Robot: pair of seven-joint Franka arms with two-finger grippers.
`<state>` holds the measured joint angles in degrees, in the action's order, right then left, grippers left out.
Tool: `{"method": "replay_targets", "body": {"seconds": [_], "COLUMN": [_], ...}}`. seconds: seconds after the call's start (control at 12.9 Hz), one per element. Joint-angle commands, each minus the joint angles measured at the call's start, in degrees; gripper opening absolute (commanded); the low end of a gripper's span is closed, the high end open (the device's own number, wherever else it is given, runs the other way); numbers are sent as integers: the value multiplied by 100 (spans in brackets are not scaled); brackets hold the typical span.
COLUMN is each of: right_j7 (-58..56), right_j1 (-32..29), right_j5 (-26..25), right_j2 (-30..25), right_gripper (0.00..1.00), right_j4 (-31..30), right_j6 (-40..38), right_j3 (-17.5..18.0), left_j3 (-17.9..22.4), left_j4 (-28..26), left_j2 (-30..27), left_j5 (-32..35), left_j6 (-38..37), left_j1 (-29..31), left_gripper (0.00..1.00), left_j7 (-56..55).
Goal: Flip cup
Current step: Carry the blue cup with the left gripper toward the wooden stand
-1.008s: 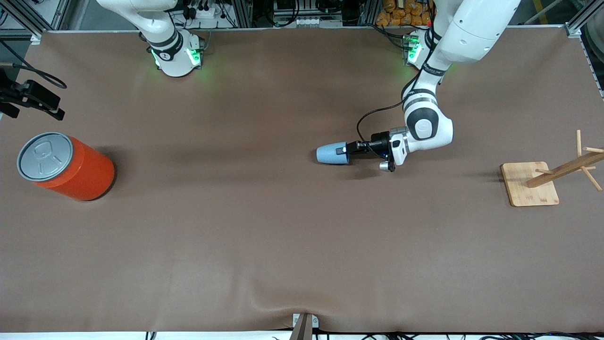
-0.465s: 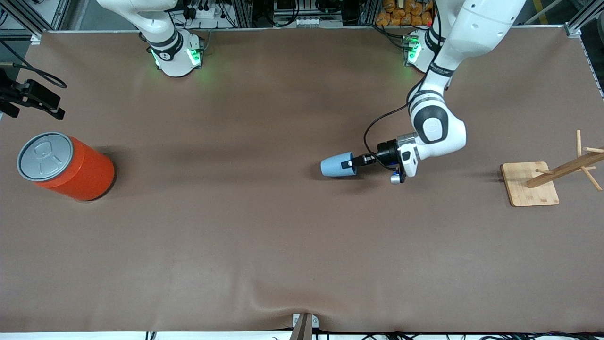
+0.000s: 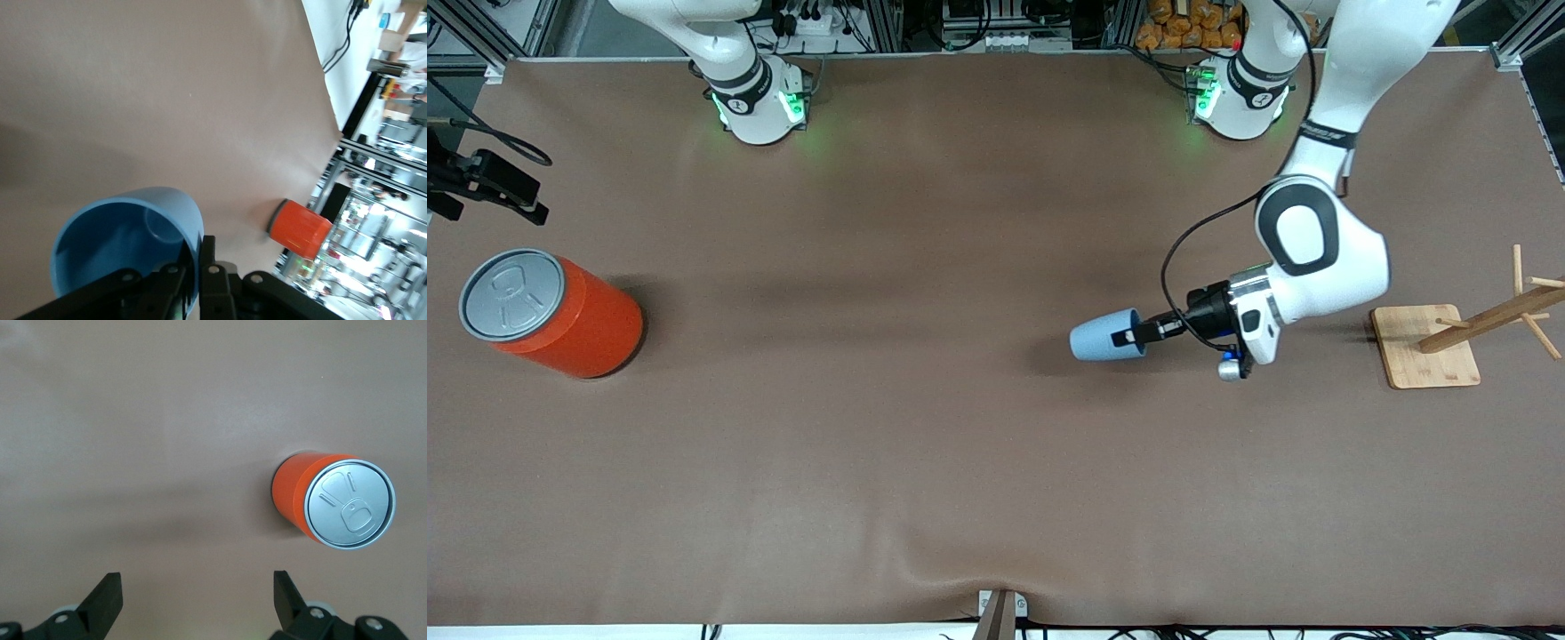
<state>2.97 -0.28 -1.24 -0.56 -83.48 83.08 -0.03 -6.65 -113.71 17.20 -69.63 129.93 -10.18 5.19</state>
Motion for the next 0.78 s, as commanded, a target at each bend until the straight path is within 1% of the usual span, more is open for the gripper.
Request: {"method": "replay_targets", "body": {"seconds": [0.0,0.08,0.16,0.23,0.47,0.62,0.7], "right_j7": [-60,-60,-60,-69,-69,-69,-69], "right_j1": [-16,-25,-17,-16,-16,-25,-25], "right_j5": [-8,-8,-8,-17,-17,-8,-8], "right_j2": [65,65,65,65,65,65,65], "right_gripper": [100,100,100,100,100,100,100], "right_j4": [165,156,165,156,156,156,156], "right_j6": [-195,-221,-230,-239,-239,-248,-248], "right_j3": [-5,-5,-5,-5,-5,-5,-5], "left_j3": [-30,-38,-30,-38,-73,-12,-38], "left_j4": [121,130,165,339,674,824,825], "left_j2": [-321,-444,-515,-551,-779,-937,-1120], "left_j5": [1174,1658,2115,2450,3295,3664,4128], "left_j6": [-20,-55,-255,-588,-1529,-2100,-2190], "left_j1": [252,418,542,752,1314,1491,1614], "left_gripper": [0,0,0,0,0,0,0], "left_j7": [-596,-798,-940,-1106,-1266,-1249,-1240]}}
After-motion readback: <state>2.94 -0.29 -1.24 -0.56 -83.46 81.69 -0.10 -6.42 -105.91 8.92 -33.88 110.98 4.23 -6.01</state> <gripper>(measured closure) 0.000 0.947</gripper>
